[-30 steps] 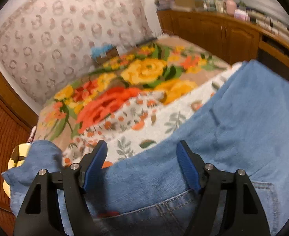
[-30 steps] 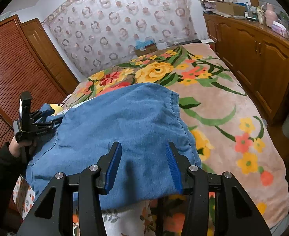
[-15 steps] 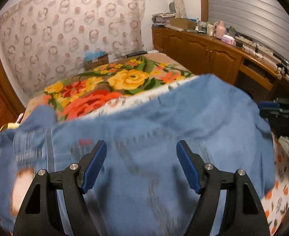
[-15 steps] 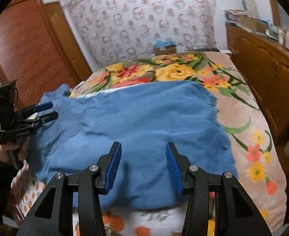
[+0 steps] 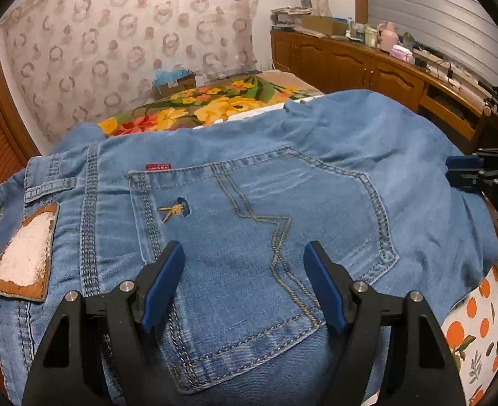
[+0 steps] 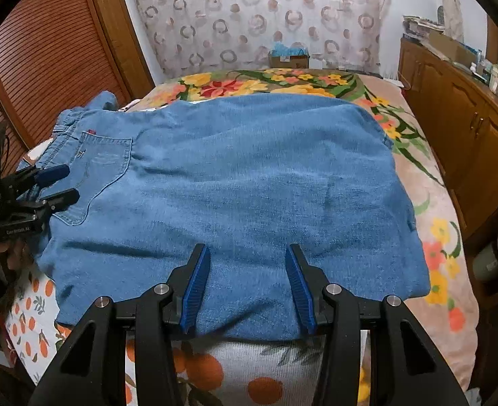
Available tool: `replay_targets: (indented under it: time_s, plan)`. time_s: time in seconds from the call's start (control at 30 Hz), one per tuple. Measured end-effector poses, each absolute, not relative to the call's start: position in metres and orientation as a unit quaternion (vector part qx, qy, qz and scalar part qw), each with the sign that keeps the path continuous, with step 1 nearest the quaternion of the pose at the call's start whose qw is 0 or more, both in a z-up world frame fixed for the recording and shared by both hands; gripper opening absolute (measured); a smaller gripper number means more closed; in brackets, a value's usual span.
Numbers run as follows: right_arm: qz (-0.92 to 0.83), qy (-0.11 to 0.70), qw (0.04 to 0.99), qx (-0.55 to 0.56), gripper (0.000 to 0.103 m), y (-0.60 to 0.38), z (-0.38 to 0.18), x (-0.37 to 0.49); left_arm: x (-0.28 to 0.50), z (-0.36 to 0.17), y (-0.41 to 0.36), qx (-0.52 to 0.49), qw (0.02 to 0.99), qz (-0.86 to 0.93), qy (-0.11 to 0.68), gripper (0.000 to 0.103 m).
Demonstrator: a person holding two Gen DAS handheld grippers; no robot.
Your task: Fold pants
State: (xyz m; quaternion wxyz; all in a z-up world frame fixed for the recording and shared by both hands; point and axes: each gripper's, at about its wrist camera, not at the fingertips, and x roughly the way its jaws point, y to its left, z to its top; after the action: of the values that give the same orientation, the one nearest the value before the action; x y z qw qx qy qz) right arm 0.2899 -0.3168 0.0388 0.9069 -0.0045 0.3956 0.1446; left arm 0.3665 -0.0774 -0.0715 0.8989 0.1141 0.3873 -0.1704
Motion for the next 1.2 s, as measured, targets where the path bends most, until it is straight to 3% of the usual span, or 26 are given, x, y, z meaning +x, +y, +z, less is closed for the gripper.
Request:
replay_targets:
  time_s: [0.4,0.83,1.2]
  plan:
    - [0.078,0.357,0.928,0.075,0.049,-0.367,0.031,0.24,0.326,-0.054,-0.064,0.005,0.938,-0.163,0.306,0.08]
    - [0.073,0.354,0.917,0.166,0.049,-0.407,0.017,0.232,0.302,-0.052,-0.079,0.035,0.943,-0.172,0.283,0.08]
    - [0.107,0.354,0.876,0.309,0.049,-0.438,-0.009,0.249,0.294,-0.052,-0.092,0.066,0.944,-0.171,0.275,0.08]
